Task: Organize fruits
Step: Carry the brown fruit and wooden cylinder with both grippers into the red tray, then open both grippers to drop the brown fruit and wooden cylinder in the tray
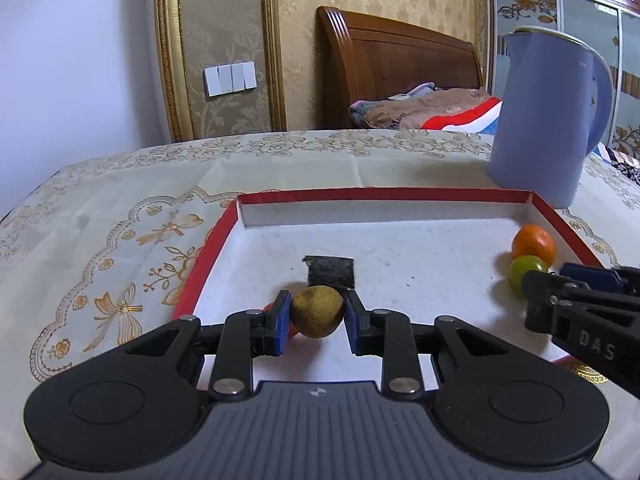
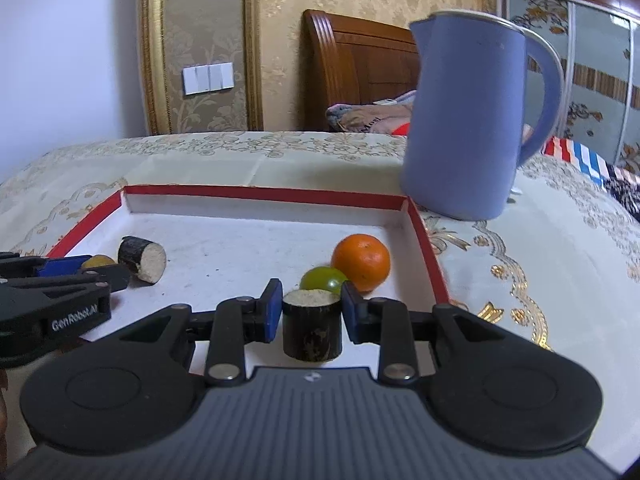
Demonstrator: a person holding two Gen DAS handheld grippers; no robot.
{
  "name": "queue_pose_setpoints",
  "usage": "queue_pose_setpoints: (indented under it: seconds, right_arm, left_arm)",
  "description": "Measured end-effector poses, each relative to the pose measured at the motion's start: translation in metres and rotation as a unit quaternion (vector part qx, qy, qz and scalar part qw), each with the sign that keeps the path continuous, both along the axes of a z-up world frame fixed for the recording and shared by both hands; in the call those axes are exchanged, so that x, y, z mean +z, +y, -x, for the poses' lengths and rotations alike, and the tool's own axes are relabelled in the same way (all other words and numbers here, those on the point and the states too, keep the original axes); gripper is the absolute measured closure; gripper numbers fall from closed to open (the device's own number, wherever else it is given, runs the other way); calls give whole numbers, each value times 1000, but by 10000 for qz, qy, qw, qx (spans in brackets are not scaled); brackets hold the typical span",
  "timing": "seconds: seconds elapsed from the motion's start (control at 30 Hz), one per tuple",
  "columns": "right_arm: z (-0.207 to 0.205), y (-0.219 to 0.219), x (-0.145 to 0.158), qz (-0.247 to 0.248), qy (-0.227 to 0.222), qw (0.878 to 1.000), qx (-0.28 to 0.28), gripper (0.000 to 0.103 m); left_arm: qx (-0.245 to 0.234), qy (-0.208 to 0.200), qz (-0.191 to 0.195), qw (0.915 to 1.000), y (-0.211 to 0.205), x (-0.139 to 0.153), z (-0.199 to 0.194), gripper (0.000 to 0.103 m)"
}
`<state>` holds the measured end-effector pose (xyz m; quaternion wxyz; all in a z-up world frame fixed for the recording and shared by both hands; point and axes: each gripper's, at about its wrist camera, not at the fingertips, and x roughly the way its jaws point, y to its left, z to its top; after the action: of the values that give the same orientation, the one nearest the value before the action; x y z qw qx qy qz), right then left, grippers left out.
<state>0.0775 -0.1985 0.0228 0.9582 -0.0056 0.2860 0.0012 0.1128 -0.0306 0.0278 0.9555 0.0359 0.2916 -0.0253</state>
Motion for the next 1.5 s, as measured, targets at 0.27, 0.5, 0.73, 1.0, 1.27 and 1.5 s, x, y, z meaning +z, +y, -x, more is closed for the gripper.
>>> queue_pose_setpoints:
  seconds: [0.27,0.5,0.73,1.0,1.27,1.5]
  right_arm:
    - [0,-2,-2,8,0,10000,-38,73]
    - [-12,-7,-4,176,7,9993,-341,73]
    - [-9,-7,-8,41,61,9996,-260,71]
    - [-5,-9,-8,-9,6,9996,-298,43]
    - [6,-16,-7,-110,-243,9988,-408,28]
    - [35,-26,-2,-216,-651,9962,-546,17]
  left_arm:
    - [-206,73,78,9997,-2,-2,13,76]
    - [-206,117,74,9997,-5,-4,13,75]
    - [1,-80,-9,10000,-1,-3,5,75]
    - [112,-203,44,9997,5,-6,4,33]
    - [275,-344,216,9988,19,-4,13,33]
    - [326,-1151,237,9925,31,9,54,33]
